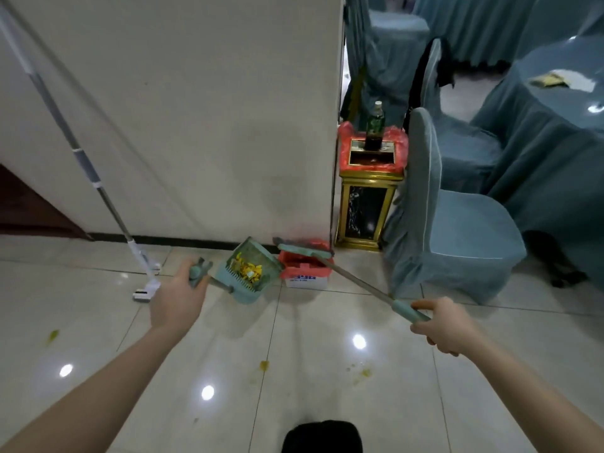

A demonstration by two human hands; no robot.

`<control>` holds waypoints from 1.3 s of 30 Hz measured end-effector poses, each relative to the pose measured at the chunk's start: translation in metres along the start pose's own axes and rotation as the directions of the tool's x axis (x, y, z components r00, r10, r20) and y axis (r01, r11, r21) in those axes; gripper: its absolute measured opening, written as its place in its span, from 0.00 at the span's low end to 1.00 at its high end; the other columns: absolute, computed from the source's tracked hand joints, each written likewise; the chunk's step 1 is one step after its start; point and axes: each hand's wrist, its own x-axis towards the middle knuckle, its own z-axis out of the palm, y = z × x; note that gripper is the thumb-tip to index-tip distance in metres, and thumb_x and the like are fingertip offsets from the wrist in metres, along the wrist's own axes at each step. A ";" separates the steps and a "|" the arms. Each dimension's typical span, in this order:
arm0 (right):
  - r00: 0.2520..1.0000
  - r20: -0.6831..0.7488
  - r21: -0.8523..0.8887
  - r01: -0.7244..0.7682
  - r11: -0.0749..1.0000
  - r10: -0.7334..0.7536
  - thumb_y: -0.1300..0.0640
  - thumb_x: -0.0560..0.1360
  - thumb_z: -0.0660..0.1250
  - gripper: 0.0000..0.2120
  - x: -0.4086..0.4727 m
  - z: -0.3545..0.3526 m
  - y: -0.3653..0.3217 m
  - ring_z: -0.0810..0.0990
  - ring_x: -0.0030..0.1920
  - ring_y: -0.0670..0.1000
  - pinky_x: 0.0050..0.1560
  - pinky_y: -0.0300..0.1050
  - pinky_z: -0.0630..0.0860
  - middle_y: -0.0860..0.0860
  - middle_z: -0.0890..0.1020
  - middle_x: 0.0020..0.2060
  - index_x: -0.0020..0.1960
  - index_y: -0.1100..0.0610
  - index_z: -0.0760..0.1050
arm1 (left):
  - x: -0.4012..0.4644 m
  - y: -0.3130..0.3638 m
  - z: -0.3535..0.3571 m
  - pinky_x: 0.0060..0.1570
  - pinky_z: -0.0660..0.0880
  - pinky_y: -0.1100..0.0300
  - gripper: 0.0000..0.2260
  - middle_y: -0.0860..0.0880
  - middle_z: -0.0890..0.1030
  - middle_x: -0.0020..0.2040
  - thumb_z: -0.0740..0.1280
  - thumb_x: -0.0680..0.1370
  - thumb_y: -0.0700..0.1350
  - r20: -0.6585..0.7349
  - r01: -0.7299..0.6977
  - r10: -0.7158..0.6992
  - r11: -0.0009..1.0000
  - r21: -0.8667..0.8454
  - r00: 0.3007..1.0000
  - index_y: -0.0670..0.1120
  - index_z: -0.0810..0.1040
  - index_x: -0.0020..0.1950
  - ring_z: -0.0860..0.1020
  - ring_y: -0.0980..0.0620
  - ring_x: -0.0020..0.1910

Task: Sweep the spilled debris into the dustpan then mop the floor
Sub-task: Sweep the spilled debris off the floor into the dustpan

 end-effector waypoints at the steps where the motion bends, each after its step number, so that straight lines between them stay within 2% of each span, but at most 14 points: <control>1: 1.000 0.017 -0.004 0.009 1.000 -0.009 0.58 0.76 0.69 0.25 0.006 -0.007 0.008 0.72 0.27 0.49 0.24 0.40 0.71 0.54 0.79 0.34 0.71 0.50 0.70 | -0.005 0.011 0.005 0.39 0.73 0.51 0.12 0.44 0.74 0.37 0.65 0.78 0.53 -0.018 -0.005 0.005 1.000 0.006 1.000 0.49 0.72 0.57 0.78 0.37 0.43; 7: 0.993 0.074 -0.043 0.098 0.994 -0.095 0.59 0.76 0.70 0.24 0.053 -0.057 0.034 0.73 0.27 0.49 0.25 0.39 0.72 0.55 0.80 0.35 0.71 0.52 0.71 | -0.009 0.074 0.033 0.39 0.70 0.51 0.12 0.39 0.81 0.43 0.64 0.78 0.53 -0.103 0.022 -0.018 0.999 0.042 0.995 0.48 0.72 0.56 0.78 0.36 0.45; 13: 0.983 0.093 -0.120 0.168 0.978 -0.157 0.58 0.75 0.69 0.22 0.109 -0.107 0.044 0.75 0.27 0.49 0.24 0.39 0.73 0.53 0.80 0.34 0.68 0.50 0.74 | -0.001 0.132 0.080 0.40 0.77 0.48 0.13 0.39 0.81 0.41 0.64 0.78 0.56 -0.118 0.013 -0.004 0.997 0.075 0.993 0.50 0.70 0.57 0.80 0.36 0.43; 19: 0.970 0.163 -0.116 0.202 0.972 -0.182 0.60 0.75 0.65 0.21 0.156 -0.152 0.052 0.72 0.24 0.48 0.20 0.37 0.69 0.52 0.78 0.34 0.68 0.51 0.74 | -0.012 0.192 0.113 0.33 0.77 0.51 0.13 0.43 0.83 0.37 0.64 0.78 0.57 -0.139 -0.055 0.083 0.980 0.191 0.987 0.51 0.73 0.57 0.81 0.39 0.36; 23: 0.964 0.188 -0.144 0.218 0.965 -0.190 0.60 0.74 0.63 0.20 0.195 -0.161 0.058 0.73 0.22 0.49 0.19 0.35 0.68 0.53 0.79 0.33 0.65 0.52 0.75 | -0.018 0.236 0.131 0.33 0.76 0.52 0.15 0.43 0.83 0.38 0.66 0.77 0.55 -0.060 -0.065 0.085 0.959 0.276 0.995 0.50 0.75 0.60 0.81 0.39 0.36; 27: 0.944 0.318 -0.137 0.134 0.981 -0.084 0.60 0.77 0.62 0.14 0.231 -0.166 0.064 0.74 0.26 0.50 0.24 0.39 0.72 0.56 0.78 0.33 0.62 0.57 0.74 | -0.022 0.274 0.151 0.36 0.75 0.54 0.17 0.44 0.83 0.43 0.63 0.78 0.55 0.043 -0.092 0.083 0.936 0.338 0.996 0.51 0.72 0.65 0.82 0.40 0.41; 30: 0.870 0.492 -0.024 -0.019 1.000 0.028 0.65 0.77 0.62 0.12 0.256 -0.178 0.077 0.76 0.27 0.51 0.25 0.39 0.73 0.58 0.77 0.35 0.60 0.63 0.72 | -0.021 0.303 0.166 0.38 0.74 0.54 0.20 0.44 0.83 0.46 0.61 0.78 0.53 0.121 -0.109 0.067 0.917 0.383 0.990 0.53 0.67 0.69 0.81 0.40 0.44; 32: 0.788 0.613 0.057 -0.128 0.990 0.067 0.66 0.78 0.62 0.14 0.269 -0.192 0.091 0.80 0.28 0.52 0.24 0.40 0.74 0.60 0.79 0.38 0.63 0.62 0.69 | -0.022 0.321 0.174 0.37 0.72 0.55 0.20 0.44 0.82 0.48 0.60 0.79 0.53 0.152 -0.096 0.036 0.908 0.408 0.988 0.53 0.65 0.70 0.81 0.40 0.46; 34: 0.744 0.665 0.087 -0.162 0.983 0.063 0.65 0.79 0.62 0.18 0.282 -0.205 0.103 0.77 0.24 0.50 0.21 0.38 0.73 0.60 0.81 0.38 0.67 0.57 0.65 | -0.023 0.334 0.181 0.38 0.74 0.54 0.18 0.45 0.82 0.49 0.60 0.79 0.53 0.176 -0.087 0.014 0.907 0.413 0.984 0.52 0.65 0.68 0.80 0.40 0.46; 37: 0.799 0.601 0.160 -0.102 0.982 -0.015 0.63 0.79 0.63 0.19 0.300 -0.221 0.117 0.67 0.18 0.46 0.18 0.33 0.66 0.56 0.74 0.30 0.69 0.57 0.69 | -0.027 0.351 0.191 0.40 0.76 0.53 0.18 0.44 0.82 0.50 0.60 0.80 0.54 0.229 -0.071 -0.032 0.902 0.426 0.973 0.53 0.64 0.69 0.80 0.41 0.46; 39: 0.824 0.561 0.169 -0.024 0.985 -0.076 0.63 0.79 0.65 0.17 0.304 -0.235 0.122 0.65 0.18 0.46 0.19 0.33 0.64 0.55 0.71 0.28 0.66 0.57 0.73 | -0.025 0.362 0.195 0.37 0.74 0.54 0.18 0.43 0.82 0.46 0.60 0.80 0.54 0.216 -0.065 -0.037 0.893 0.446 0.976 0.53 0.64 0.69 0.80 0.40 0.43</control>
